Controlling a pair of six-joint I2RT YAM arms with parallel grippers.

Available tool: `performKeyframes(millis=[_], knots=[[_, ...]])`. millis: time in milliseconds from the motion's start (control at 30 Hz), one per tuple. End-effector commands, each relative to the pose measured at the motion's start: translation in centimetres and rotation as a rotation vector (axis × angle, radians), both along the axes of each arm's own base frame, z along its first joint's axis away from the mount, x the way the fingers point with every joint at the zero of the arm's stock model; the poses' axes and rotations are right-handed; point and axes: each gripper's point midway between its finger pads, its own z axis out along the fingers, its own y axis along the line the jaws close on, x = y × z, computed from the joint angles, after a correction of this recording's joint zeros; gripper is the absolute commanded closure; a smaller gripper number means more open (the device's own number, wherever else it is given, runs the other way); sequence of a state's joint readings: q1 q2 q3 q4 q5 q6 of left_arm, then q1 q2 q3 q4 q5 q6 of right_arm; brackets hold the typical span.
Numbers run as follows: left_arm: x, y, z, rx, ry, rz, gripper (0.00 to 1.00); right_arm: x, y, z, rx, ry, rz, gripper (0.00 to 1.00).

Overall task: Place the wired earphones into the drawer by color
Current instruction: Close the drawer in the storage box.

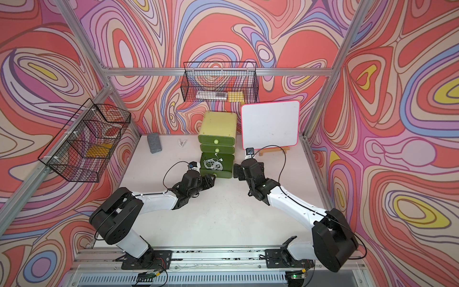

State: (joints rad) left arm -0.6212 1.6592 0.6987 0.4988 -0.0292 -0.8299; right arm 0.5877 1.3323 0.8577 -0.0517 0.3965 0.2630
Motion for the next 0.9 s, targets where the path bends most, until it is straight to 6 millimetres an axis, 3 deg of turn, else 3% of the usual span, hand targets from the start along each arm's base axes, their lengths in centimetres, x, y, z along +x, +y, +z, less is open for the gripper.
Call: performKeyframes(millis=[0, 167, 433, 867], knots=[[1.1, -0.8, 0.4, -0.002, -0.037, -0.011, 0.33, -0.1, -0.6, 1.2, 0.015, -0.039, -0.017, 0.02], [1.9, -1.4, -0.2, 0.015, -0.036, -0.022, 0.39, -0.4, -0.7, 1.7, 0.028, -0.059, -0.011, 0.02], [3.1, -2.0, -0.9, 0.011, -0.037, -0.029, 0.58, -0.6, -0.8, 2.1, 0.031, -0.070, -0.009, 0.02], [3.8, -1.8, -2.3, 0.003, -0.019, -0.029, 0.68, -0.7, -0.8, 2.2, 0.034, -0.075, -0.004, 0.02]])
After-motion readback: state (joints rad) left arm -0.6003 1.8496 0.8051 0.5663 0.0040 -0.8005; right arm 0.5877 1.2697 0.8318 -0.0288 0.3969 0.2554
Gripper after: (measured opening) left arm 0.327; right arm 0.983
